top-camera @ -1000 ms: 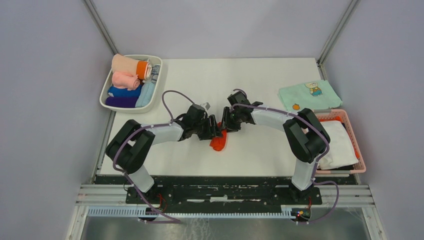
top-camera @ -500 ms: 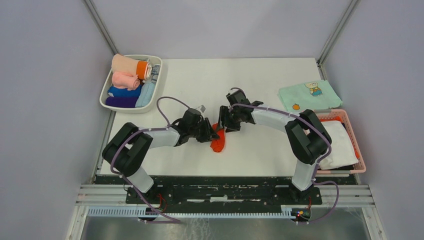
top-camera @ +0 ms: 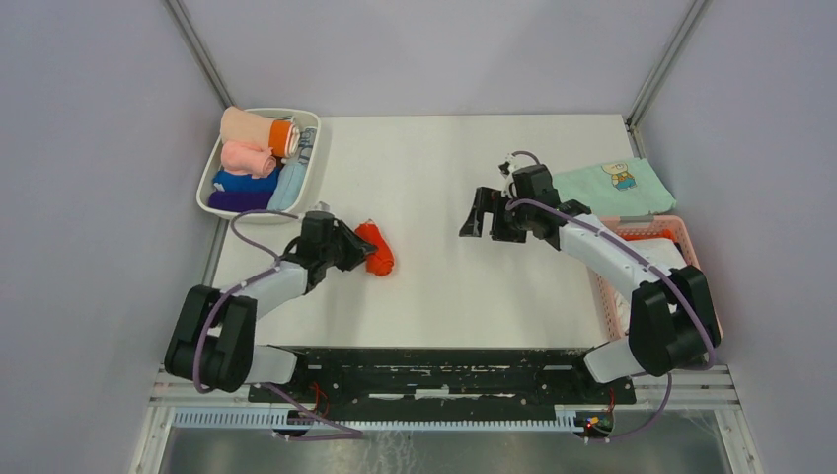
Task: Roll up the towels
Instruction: Pick up the towel at the center of the board, then place the towel in the bin.
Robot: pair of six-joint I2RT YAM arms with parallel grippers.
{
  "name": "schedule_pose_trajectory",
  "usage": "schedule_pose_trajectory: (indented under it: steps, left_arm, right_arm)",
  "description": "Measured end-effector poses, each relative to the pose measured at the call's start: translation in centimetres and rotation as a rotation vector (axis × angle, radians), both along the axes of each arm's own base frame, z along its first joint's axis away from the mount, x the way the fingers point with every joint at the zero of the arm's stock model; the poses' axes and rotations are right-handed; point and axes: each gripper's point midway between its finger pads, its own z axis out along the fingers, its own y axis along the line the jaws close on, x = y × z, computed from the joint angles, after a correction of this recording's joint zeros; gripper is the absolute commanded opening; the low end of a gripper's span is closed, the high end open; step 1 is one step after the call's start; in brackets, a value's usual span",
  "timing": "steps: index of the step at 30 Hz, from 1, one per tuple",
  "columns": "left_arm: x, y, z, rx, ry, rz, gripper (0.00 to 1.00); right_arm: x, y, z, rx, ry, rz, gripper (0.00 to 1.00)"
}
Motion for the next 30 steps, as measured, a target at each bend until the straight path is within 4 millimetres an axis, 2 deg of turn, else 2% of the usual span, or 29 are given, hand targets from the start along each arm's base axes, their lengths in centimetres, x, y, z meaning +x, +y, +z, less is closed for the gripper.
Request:
schedule_pose_trajectory:
  steps: [3, 8, 13, 16, 18, 21, 25, 30]
  left_arm:
    - [1.4, 3.6, 1.7, -0.003, -0.027, 0.115, 0.03]
    - [4.4, 11.1, 5.8, -0.001, -0.088, 0.342, 0.03]
    - [6.7, 19.8, 9.9, 0.007, -0.153, 0.567, 0.03]
    - [8.5, 24.1, 12.2, 0.011, -0.19, 0.657, 0.03]
    - [9.6, 26.2, 13.2, 0.017, -0.203, 0.695, 0.03]
    - [11.2, 29.0, 13.4, 0.022, -0.189, 0.743, 0.03]
    - [12.4, 32.2, 12.0, 0.043, -0.13, 0.808, 0.03]
    - [13.2, 34.3, 10.3, 0.086, -0.056, 0.856, 0.04]
  right_arm:
    - [-0.4, -2.4, -1.7, -0.054, 0.029, -0.034, 1.0]
    - [-1.6, -3.4, -3.5, -0.125, 0.059, -0.02, 1.0]
    - [-1.8, -4.4, -3.5, -0.185, 0.04, -0.026, 1.0]
    - [-1.8, -4.9, -3.4, -0.211, 0.024, -0.033, 1.0]
    - [-1.8, -5.2, -3.4, -0.231, 0.02, -0.035, 1.0]
    - [-2.0, -5.6, -3.6, -0.262, 0.018, -0.039, 1.0]
    - [-2.0, -6.2, -3.7, -0.291, 0.012, -0.048, 1.0]
    - [-2.0, -6.6, -3.8, -0.317, 0.009, -0.055, 1.0]
